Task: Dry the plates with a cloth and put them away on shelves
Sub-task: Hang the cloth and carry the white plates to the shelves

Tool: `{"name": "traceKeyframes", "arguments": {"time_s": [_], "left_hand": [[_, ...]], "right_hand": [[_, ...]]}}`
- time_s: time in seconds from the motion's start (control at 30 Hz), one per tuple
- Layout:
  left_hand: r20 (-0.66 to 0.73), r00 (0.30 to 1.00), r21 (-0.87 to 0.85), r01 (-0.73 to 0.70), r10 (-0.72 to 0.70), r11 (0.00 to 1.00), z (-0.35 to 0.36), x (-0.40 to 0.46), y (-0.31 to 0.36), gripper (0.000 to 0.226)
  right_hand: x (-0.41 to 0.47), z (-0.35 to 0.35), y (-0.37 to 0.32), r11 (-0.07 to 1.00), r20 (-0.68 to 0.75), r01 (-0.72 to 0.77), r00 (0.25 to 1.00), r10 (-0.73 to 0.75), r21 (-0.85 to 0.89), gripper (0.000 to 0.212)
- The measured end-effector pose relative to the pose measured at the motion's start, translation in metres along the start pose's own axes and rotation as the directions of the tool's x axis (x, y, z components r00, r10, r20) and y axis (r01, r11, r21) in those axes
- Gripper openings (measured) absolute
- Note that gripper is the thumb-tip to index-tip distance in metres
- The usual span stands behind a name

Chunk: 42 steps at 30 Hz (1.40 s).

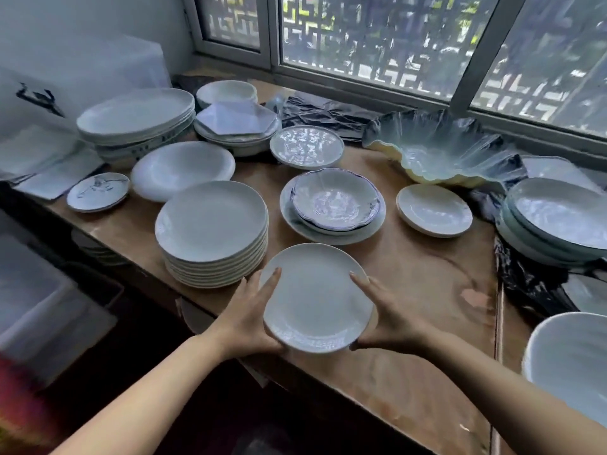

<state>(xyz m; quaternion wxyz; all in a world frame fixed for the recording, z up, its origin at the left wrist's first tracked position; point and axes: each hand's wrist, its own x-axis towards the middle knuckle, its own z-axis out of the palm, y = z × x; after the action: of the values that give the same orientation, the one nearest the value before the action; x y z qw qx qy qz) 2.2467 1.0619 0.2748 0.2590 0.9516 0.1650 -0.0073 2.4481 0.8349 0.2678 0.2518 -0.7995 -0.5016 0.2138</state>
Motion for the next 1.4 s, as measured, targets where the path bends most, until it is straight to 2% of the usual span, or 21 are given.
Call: {"name": "traceKeyframes", "arguments": {"time_s": [0.1,0.3,0.73,1.17,1.4], "left_hand": [[0.048,0.999,0.009,0.015,-0.016,1.0,0.01,0.019,-0.018,0.137],[0.139,0.99,0.053,0.031,-0.038,0.998,0.026,0.044,-0.044,0.14],[0.216,0.976,0.072,-0.012,-0.004,0.997,0.034,0.074,-0.063,0.137],[0.245,0.968,-0.01,-0.058,0.059,0.998,0.031,0.08,-0.07,0.136],[0.265,0.963,-0.004,-0.054,0.053,0.999,0.03,0.081,-0.069,0.146]], "right_hand": [[0.017,0.01,0.01,0.999,0.022,-0.031,0.999,0.03,0.041,0.12],[0.039,0.025,0.021,0.998,0.02,-0.051,0.998,0.052,-0.023,0.113],[0.053,0.041,0.031,0.993,-0.035,-0.106,0.994,0.108,0.044,0.104],[0.043,0.052,0.024,0.954,0.013,-0.298,0.954,0.298,0.023,0.114],[0.037,0.054,0.013,0.917,-0.013,-0.398,0.917,0.398,0.007,0.114]]}}
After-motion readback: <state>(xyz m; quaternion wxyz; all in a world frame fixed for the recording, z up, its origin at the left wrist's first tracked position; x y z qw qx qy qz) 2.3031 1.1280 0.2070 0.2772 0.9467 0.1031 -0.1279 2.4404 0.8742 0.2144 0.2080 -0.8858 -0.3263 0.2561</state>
